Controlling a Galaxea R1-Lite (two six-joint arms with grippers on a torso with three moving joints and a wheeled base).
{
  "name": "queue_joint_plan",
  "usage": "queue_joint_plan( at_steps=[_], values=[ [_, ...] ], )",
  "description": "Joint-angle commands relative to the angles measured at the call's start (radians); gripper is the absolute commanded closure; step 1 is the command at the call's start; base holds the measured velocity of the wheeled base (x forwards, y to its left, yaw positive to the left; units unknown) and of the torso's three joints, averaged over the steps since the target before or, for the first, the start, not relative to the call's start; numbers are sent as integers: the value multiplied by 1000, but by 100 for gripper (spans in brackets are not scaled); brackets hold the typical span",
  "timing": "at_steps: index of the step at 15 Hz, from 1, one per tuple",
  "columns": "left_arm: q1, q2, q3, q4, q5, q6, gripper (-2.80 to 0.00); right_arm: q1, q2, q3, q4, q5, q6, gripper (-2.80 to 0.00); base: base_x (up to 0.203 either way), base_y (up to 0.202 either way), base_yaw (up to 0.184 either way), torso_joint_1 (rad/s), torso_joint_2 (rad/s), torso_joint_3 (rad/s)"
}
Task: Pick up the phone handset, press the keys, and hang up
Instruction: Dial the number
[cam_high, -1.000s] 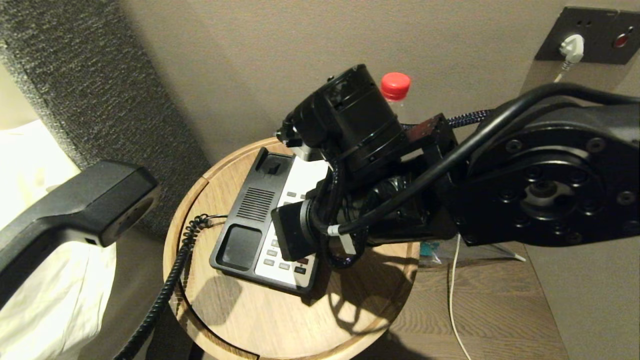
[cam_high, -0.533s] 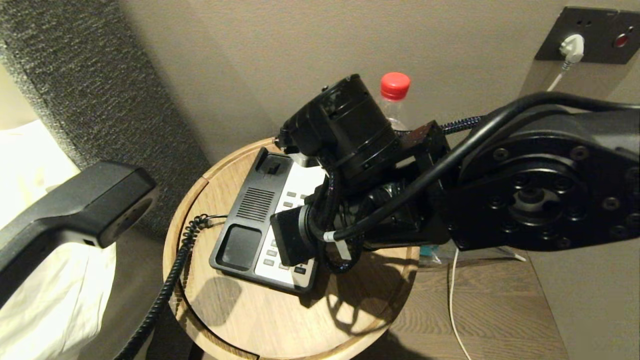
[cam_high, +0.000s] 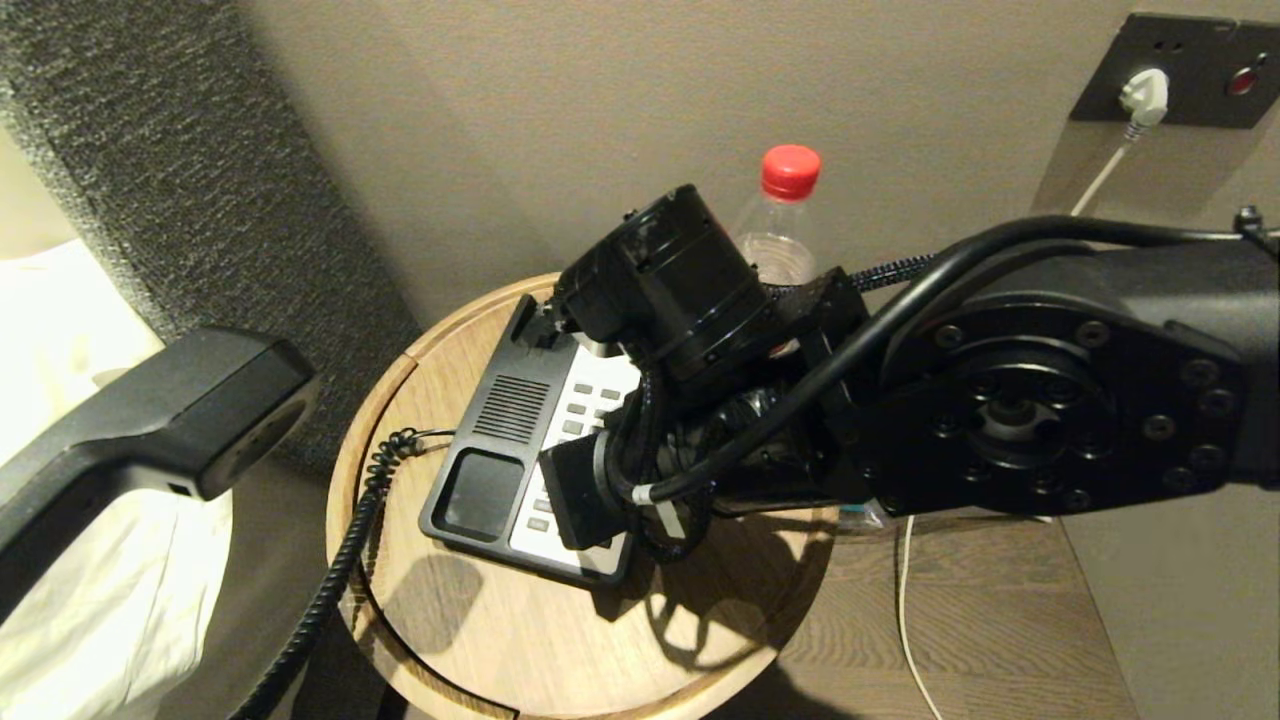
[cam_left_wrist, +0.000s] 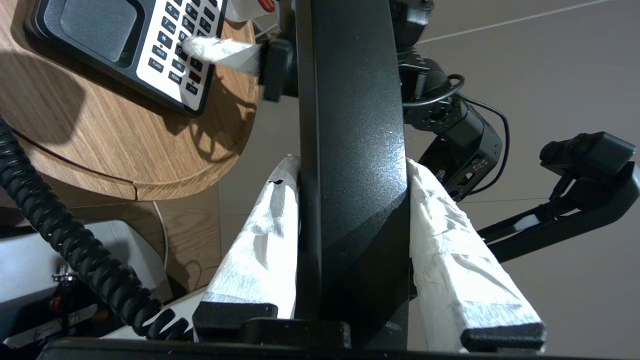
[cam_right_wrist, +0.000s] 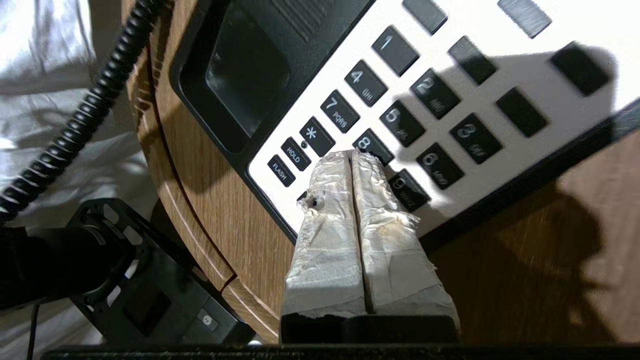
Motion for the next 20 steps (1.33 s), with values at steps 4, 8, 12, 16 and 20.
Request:
queue_joint_plan(
  at_steps=[4,8,12,16,20],
  values=[
    [-1,-1,8,-4,-7,-6,0,-1,12,27,0,-4,-6,0,0,0,0,0,0,0],
    [-1,-1,9,-5,-15,-6,0,-1,11,39,-3,-6,-7,0,0,0,0,0,0,0],
    [-1,-2,9,-4,-15,-6,0,-1,7,34,-6,-3,-7,0,0,0,0,0,0,0],
    [-1,-5,9,-3,-15,-6,0,0,-16,14,-12,0,2,0,0,0,0,0,0,0],
    [0,-10,9,2,-16,-6,0,0,-38,-7,-2,2,4,0,0,0,0,0,0,0]
  ],
)
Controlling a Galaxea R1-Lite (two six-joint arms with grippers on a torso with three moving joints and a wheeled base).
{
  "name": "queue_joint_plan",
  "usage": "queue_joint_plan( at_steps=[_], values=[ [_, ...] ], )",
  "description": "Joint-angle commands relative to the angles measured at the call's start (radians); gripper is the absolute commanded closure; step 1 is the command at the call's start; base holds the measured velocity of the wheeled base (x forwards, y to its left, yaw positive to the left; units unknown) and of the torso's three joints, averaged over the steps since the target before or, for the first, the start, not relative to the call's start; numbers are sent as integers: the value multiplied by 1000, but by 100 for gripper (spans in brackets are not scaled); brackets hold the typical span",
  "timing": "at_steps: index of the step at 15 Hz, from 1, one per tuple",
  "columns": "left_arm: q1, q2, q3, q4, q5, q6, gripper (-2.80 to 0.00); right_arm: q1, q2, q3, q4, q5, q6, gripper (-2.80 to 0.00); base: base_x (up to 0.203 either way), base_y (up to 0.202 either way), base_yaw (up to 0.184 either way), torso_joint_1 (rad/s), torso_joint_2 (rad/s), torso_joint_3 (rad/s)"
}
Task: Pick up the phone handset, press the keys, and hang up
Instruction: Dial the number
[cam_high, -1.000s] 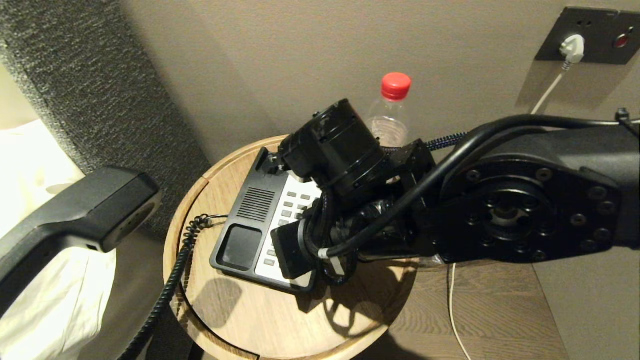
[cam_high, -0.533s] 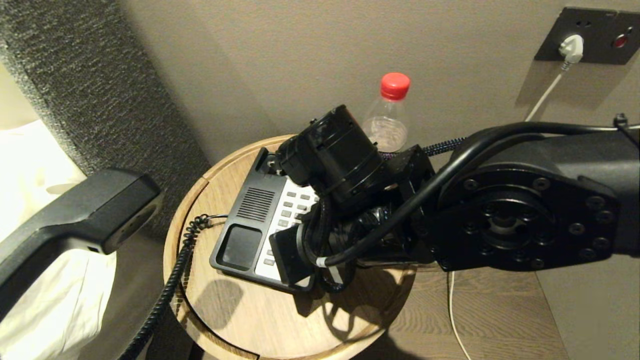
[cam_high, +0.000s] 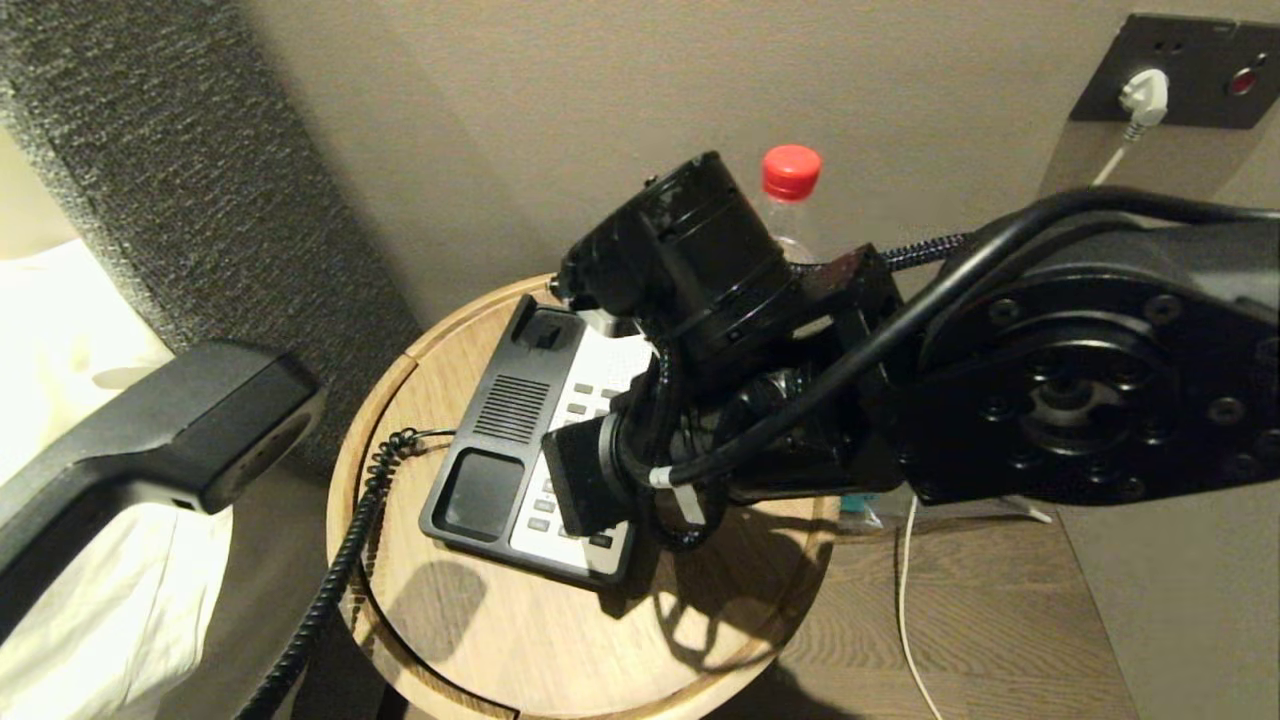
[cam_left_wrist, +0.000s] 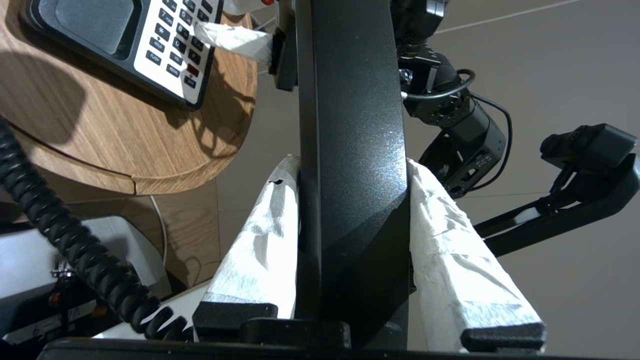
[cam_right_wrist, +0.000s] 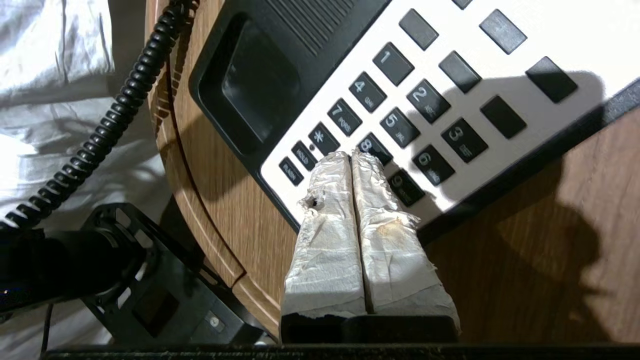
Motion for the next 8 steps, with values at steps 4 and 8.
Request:
queue_joint_plan(
  at_steps=[4,8],
  values=[
    [-1,-2,2,0,-3,-6,0,0,-32,19,41,8,5,0,0,0,0,0,0,0],
    [-1,-3,8,-3,-3,-6,0,0,-43,23,74,8,5,0,0,0,0,0,0,0]
  ],
)
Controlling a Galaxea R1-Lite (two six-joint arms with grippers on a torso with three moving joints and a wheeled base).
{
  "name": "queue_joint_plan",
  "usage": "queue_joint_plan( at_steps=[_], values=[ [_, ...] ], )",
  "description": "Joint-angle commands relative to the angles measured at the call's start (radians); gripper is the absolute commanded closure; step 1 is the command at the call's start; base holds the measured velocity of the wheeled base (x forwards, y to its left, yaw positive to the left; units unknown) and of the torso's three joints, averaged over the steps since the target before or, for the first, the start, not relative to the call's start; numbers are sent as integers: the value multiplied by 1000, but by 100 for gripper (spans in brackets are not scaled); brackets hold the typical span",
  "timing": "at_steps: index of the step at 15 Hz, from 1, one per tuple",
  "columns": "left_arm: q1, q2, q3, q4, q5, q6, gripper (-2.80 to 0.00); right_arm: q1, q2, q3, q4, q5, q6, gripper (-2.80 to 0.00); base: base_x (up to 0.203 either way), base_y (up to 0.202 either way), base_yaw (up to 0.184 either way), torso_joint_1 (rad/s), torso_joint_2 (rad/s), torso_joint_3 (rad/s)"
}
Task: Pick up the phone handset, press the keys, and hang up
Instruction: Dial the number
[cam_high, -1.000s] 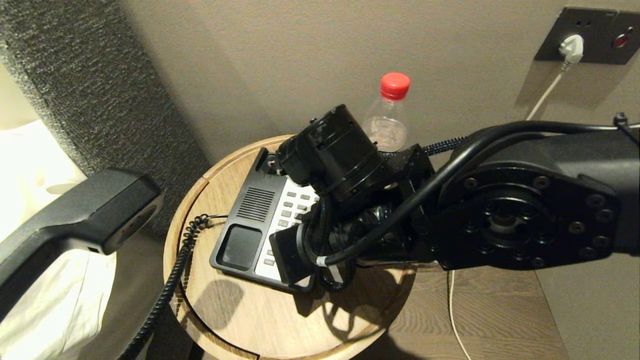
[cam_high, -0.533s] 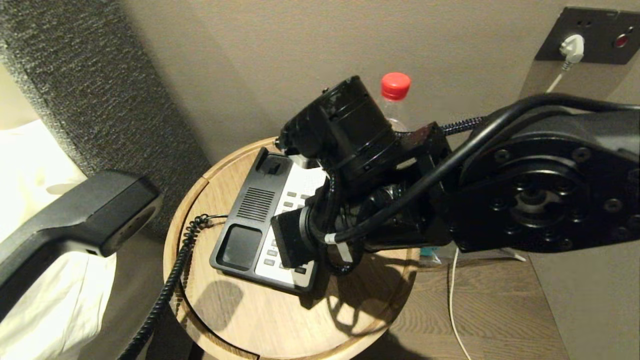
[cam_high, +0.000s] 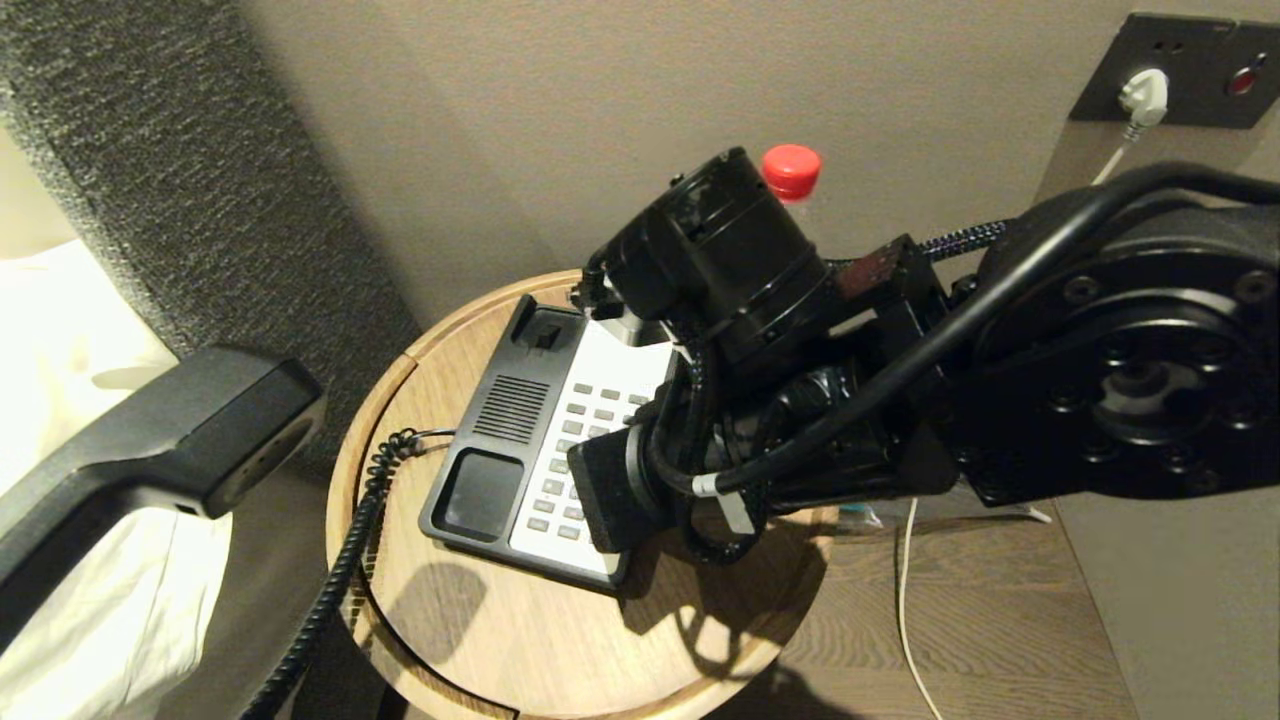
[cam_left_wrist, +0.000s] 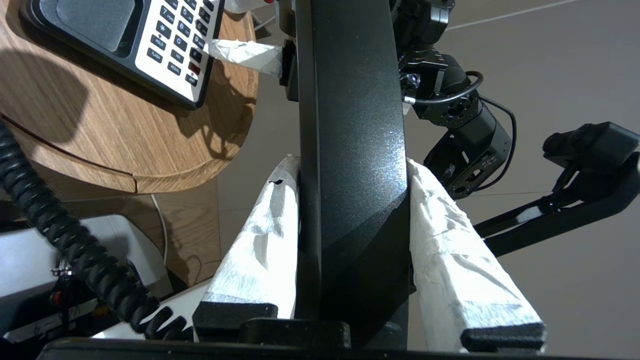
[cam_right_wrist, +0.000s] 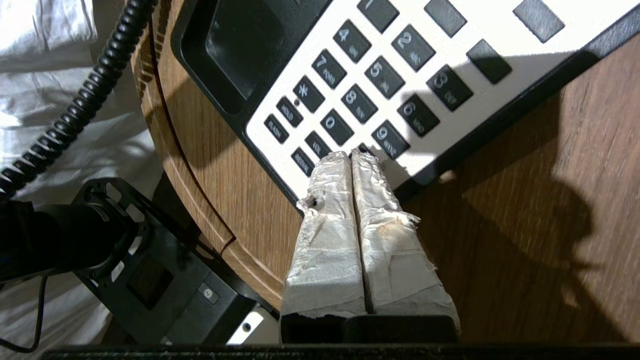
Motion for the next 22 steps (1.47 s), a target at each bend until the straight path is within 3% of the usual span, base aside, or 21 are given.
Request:
queue_joint_plan(
  at_steps=[1,22],
  values=[
    [0,0,0,2,-3,-6,0,0,-14,6,15,-1,2,0,0,0,0,0,0,0],
    [2,-13,6,0,-16,-6,0,14,22,57,27,45,9,0,0,0,0,0,0,0]
  ],
)
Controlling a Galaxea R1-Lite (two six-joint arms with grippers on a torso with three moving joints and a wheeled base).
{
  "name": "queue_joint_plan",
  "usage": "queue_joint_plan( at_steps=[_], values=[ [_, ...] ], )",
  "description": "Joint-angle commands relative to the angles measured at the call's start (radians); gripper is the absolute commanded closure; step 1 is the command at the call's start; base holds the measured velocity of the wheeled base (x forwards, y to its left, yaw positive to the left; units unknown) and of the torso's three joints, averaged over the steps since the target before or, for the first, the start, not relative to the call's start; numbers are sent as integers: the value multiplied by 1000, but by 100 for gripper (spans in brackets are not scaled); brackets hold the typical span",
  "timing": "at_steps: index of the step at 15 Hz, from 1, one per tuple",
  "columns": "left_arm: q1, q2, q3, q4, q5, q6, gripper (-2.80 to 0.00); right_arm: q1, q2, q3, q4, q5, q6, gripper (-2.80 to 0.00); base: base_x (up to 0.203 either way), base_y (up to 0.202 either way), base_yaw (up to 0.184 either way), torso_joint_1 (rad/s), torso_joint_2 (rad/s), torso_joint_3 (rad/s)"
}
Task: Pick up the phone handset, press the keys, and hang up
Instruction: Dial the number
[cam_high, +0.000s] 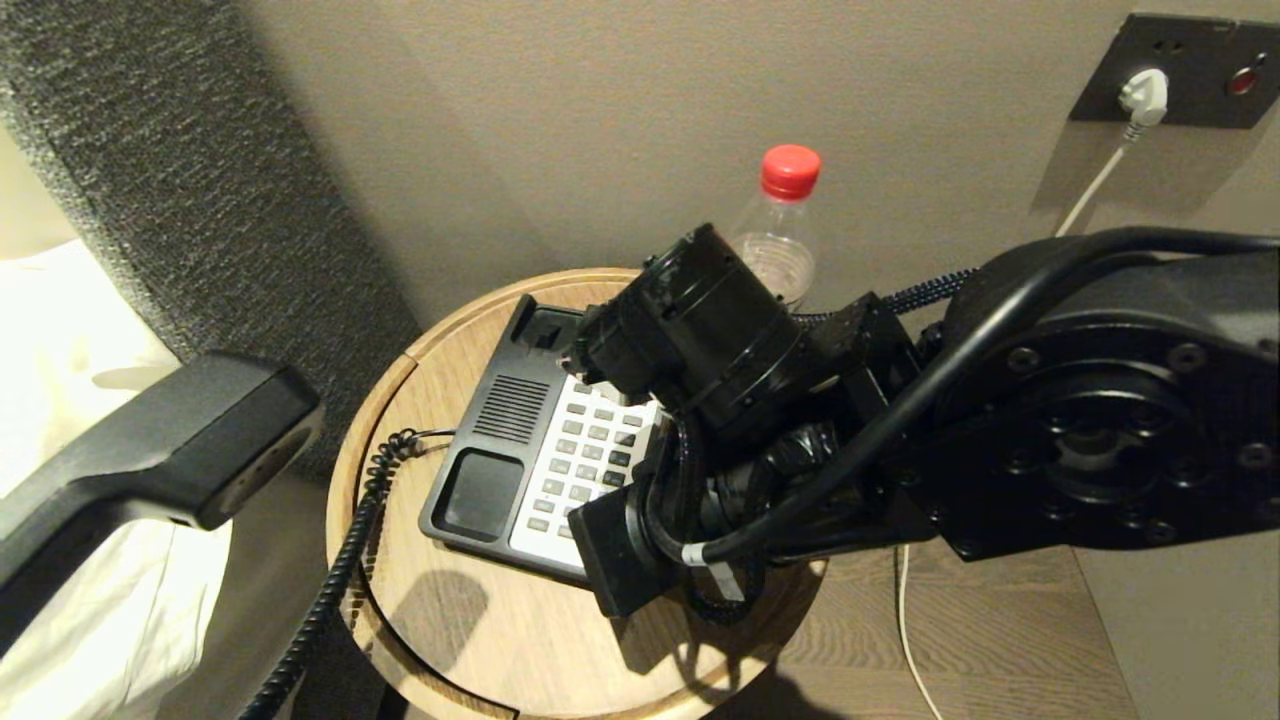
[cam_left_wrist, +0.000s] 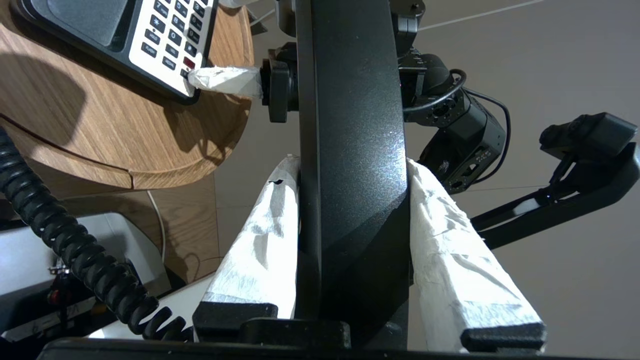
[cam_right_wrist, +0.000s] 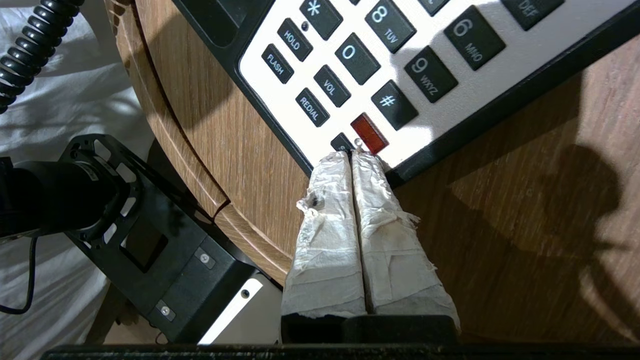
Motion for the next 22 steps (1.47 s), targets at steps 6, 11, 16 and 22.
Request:
queue_joint_plan(
  at_steps=[6,11,16,22],
  values=[
    [-1,1,1,-1,-2,-6,0,0,9,2,1,-5,0,0,0,0,0,0,0,0],
    [0,-2,2,2,-2,-6,0,2,-41,-13,8,-1,3,0,0,0,0,0,0,0],
    [1,-17,12,5,-2,-6,0,2,-130,2,18,-2,34,0,0,0,0,0,0,0],
    [1,-16,15,1,-2,-5,0,2,-105,11,20,-8,28,0,0,0,0,0,0,0]
  ],
)
